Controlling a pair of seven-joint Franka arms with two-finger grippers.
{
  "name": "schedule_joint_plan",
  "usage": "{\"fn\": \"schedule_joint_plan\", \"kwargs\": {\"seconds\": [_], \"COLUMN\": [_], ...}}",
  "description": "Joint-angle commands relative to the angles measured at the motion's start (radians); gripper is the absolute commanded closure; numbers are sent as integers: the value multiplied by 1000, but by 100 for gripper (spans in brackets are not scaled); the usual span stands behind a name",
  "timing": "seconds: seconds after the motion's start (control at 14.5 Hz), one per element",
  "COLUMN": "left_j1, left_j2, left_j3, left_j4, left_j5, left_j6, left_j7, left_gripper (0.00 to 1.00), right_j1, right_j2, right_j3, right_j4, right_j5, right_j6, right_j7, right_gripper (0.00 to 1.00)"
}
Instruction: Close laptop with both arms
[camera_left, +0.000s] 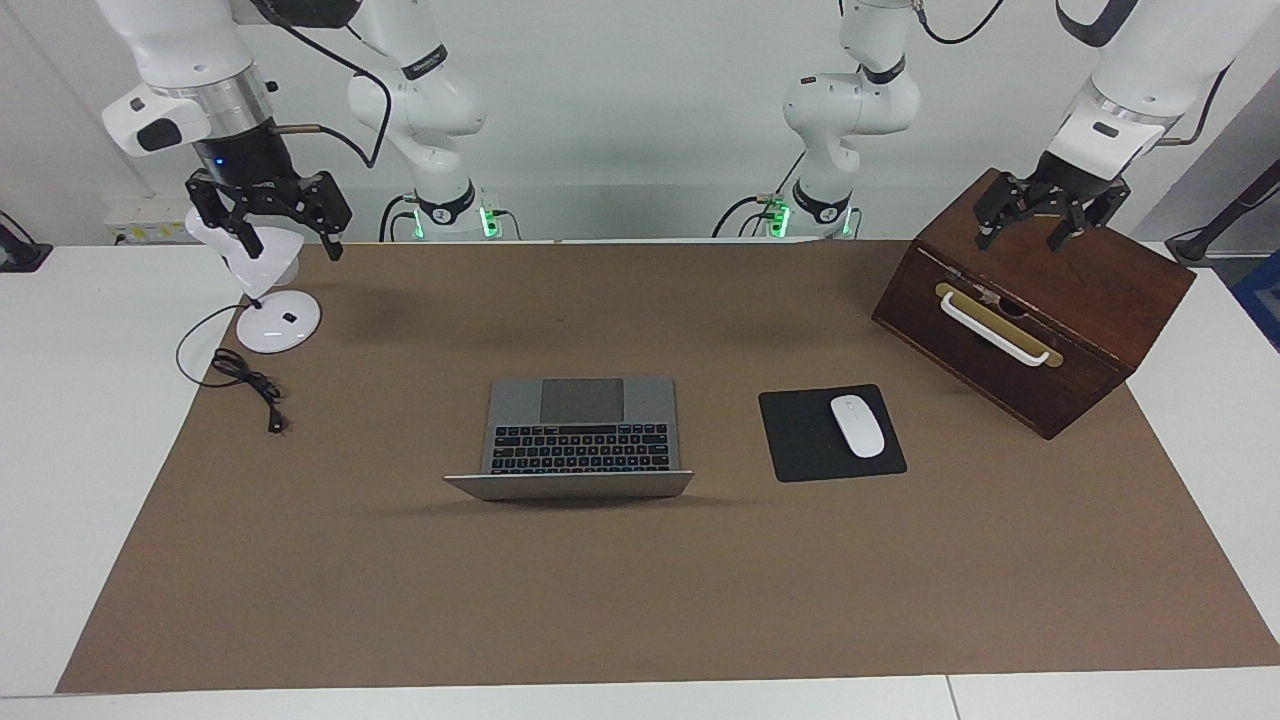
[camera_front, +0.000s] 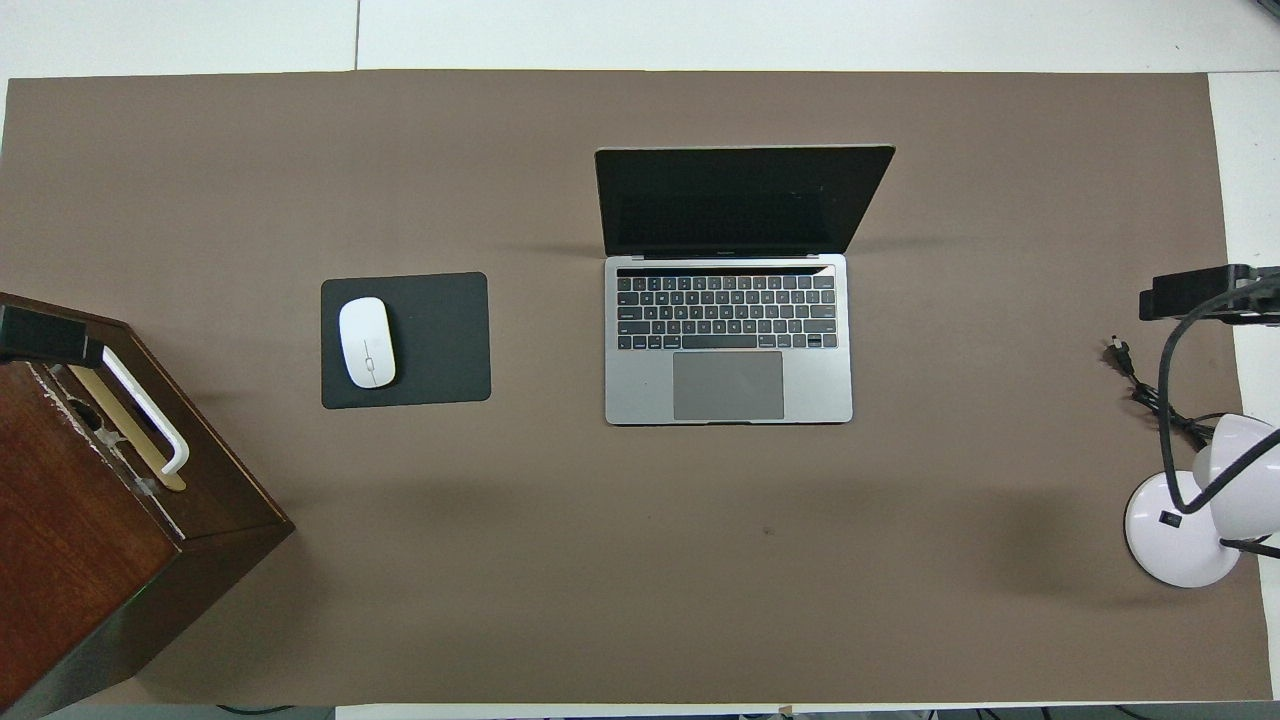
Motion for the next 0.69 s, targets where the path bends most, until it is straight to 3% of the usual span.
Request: {"fn": "schedule_joint_plan", "kwargs": {"seconds": [0.0, 0.62], "left_j1": [15, 15], "left_j2": [-6, -6], "left_j3": [-10, -10], "left_j4": [-10, -11], "left_j5": [11, 11], "left_j6": [15, 18], "left_j7": [-6, -8], "left_gripper": [0, 0], "right_j1": [-24, -79], "right_j2": [10, 3], "right_j3": [6, 5], "right_j4": [-15, -15], "right_j5": [34, 27], "right_j6": [23, 39], "right_j7": [-44, -164], "right_gripper": [0, 0]}}
